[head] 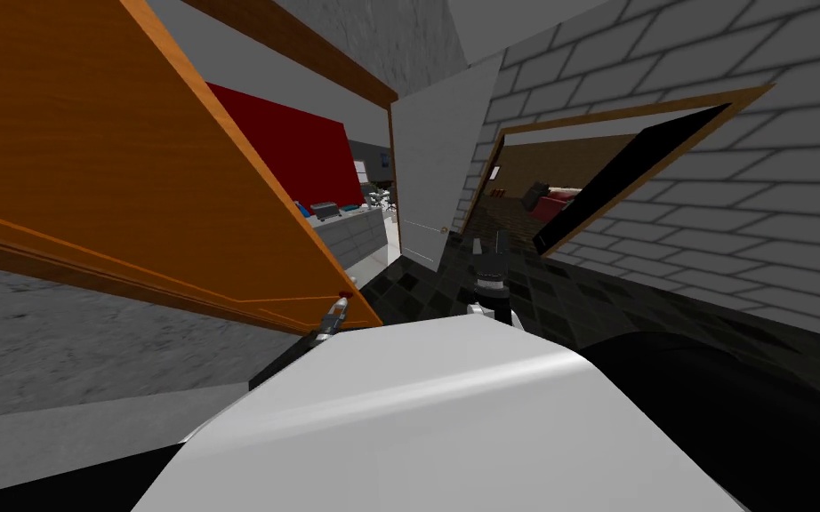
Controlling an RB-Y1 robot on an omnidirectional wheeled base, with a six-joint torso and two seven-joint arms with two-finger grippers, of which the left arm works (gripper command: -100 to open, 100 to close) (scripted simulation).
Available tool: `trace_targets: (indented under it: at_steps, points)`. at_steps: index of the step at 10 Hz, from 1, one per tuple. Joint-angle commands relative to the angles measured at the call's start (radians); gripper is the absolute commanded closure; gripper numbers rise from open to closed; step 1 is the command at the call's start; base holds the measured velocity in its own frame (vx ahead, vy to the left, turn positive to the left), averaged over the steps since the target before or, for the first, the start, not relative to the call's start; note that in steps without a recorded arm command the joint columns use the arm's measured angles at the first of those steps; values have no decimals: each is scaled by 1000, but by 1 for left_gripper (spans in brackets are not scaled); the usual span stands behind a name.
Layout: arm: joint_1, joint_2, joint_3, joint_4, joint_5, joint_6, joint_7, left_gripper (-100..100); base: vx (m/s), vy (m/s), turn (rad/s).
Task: Pull the door open
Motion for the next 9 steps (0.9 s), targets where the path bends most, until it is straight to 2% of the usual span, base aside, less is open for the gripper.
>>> trace_targets:
  at_steps: [1,9]
  points:
    - [1,4,-5,11,-1,-16,7,100,-126,48,-126]
    - [9,29,-38,78,-9,-114,51,100,-198,72,-155]
